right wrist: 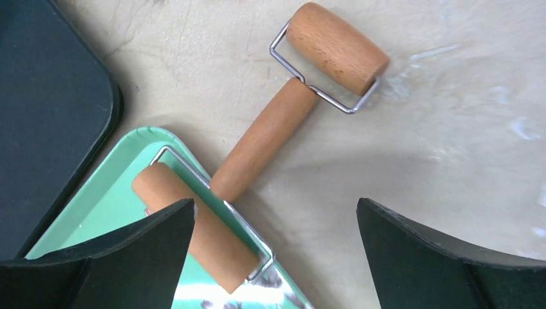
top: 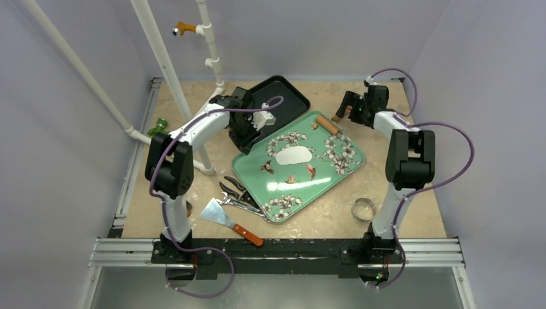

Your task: Roll out the dumpling wrappers from the dough

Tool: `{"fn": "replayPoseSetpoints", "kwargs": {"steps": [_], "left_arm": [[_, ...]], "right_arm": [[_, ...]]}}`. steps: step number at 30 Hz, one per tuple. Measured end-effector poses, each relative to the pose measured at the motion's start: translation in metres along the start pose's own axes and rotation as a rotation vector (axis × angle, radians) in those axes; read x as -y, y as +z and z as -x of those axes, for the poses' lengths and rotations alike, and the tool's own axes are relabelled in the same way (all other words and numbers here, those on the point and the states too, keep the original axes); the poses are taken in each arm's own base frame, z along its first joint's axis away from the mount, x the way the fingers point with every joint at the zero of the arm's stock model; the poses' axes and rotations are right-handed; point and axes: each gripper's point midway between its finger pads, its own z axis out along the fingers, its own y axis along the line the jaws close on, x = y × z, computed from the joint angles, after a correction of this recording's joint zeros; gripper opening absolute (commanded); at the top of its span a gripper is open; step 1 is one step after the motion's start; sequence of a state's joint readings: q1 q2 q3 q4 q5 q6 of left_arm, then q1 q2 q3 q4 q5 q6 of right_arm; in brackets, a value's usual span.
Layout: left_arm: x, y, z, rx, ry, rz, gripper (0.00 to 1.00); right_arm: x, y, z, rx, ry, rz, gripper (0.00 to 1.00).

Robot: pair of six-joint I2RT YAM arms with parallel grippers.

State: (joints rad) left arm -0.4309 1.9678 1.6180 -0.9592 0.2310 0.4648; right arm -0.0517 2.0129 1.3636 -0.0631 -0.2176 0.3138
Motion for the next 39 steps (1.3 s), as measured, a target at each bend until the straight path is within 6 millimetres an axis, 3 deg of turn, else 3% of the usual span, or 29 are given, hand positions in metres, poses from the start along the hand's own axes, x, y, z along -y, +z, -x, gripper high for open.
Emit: {"fn": "replayPoseSetpoints", "kwargs": {"steps": [4, 7, 11, 15, 19, 30, 39], "left_arm": [[0.006, -0.012, 0.002, 0.034, 0.010, -0.005, 0.54], [0.013, -0.019, -0.003, 0.054, 0.017, -0.007, 0.57], [0.026, -0.025, -0.017, 0.077, 0.025, -0.011, 0.58], [0.040, -0.028, -0.026, 0.122, 0.027, -0.033, 0.59], [0.049, -0.026, -0.024, 0.171, 0.017, -0.057, 0.59], [0.063, 0.005, -0.031, 0.207, 0.002, -0.082, 0.58], [0.061, -0.003, -0.021, 0.282, 0.029, -0.032, 0.58]], "right_arm": [[-0.011, -0.033, 0.016, 0.054, -0.079, -0.081, 0.99], [-0.037, -0.063, 0.025, 0.102, -0.153, -0.114, 0.99], [-0.057, -0.107, 0.013, 0.140, -0.201, -0.139, 0.99], [-0.042, -0.155, -0.011, 0.158, -0.176, -0.207, 0.99], [-0.028, -0.188, -0.036, 0.161, -0.143, -0.246, 0.99], [-0.013, -0.210, -0.119, -0.077, -0.044, -0.273, 0.97], [-0.006, -0.239, -0.155, -0.151, 0.056, -0.294, 0.93]]}}
